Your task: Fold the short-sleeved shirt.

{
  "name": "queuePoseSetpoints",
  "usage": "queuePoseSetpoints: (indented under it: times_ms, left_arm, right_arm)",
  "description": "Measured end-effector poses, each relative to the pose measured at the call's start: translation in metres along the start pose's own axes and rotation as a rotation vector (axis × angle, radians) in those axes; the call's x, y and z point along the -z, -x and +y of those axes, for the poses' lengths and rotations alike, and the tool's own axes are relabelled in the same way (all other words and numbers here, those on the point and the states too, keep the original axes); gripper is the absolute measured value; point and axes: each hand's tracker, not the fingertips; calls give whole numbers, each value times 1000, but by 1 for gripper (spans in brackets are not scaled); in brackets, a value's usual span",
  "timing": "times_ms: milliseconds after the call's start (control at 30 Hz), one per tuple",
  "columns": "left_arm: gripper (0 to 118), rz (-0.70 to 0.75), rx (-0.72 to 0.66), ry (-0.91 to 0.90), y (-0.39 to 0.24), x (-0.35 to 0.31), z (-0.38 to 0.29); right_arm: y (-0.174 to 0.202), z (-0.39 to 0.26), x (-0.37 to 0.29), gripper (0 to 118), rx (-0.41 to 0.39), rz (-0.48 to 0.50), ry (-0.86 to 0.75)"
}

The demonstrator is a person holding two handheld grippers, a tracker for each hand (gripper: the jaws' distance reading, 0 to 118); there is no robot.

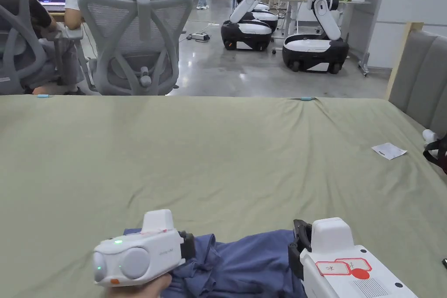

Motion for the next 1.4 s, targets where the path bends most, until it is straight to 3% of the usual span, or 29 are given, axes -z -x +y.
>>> queuePoseSetpoints:
  times_ms: [200, 233, 267, 300, 333, 400, 567, 700, 767, 800, 833, 900, 1033, 1167, 1300, 1400]
  left_arm:
    - [3, -22, -61, -16, 33, -23, 1]
    - [25, -50, -97, -57, 44, -29, 0]
    - [63, -49, -149, -64, 57, -32, -1]
    - [110, -26, -178, -65, 68, -33, -2]
    - [118, 19, -208, -56, 82, -33, -5]
    - [102, 41, -299, -86, 110, -37, -12]
    - [101, -176, -719, -4, 168, -10, -42]
    - [94, -379, -793, 7, 156, 17, -46]
    - [72, -394, -843, -8, 153, 30, -50]
    - [38, -306, -835, -17, 150, 32, -49]
    - [23, -238, -822, -37, 151, 31, -48]
    - [22, -223, -801, -58, 161, 20, -46]
    - [20, -83, -614, -161, 179, -23, -29]
    - [20, 133, -306, -175, 184, -60, -5]
    - [20, 152, -25, -206, 115, -75, 13]
    - [20, 135, 277, -184, 34, -60, 15]
  right_arm:
    - [11, 0, 3, 0, 3, 24, 10]
    - [12, 0, 2, 0, 4, 24, 10]
    - [12, 0, 1, 0, 3, 22, 9]
    - [12, -1, 1, 0, 3, 20, 9]
    - [11, -2, 2, 0, 5, 18, 14]
    - [12, -4, 3, 0, 5, 14, 23]
    - [15, -13, 7, 0, -4, 8, 50]
    - [14, -17, 8, 0, -9, -1, 71]
    - [13, -18, 9, 0, -10, -6, 79]
    - [12, -18, 10, 0, -11, -13, 82]
    - [12, -18, 9, 0, -12, -16, 84]
    - [11, -17, 9, 0, -14, -21, 84]
    - [12, -17, 12, 0, -21, -21, 88]
    - [16, -17, 15, 0, -28, -8, 89]
    - [18, -17, 14, 0, -27, 5, 85]
    - [15, -19, 9, 0, -27, 4, 80]
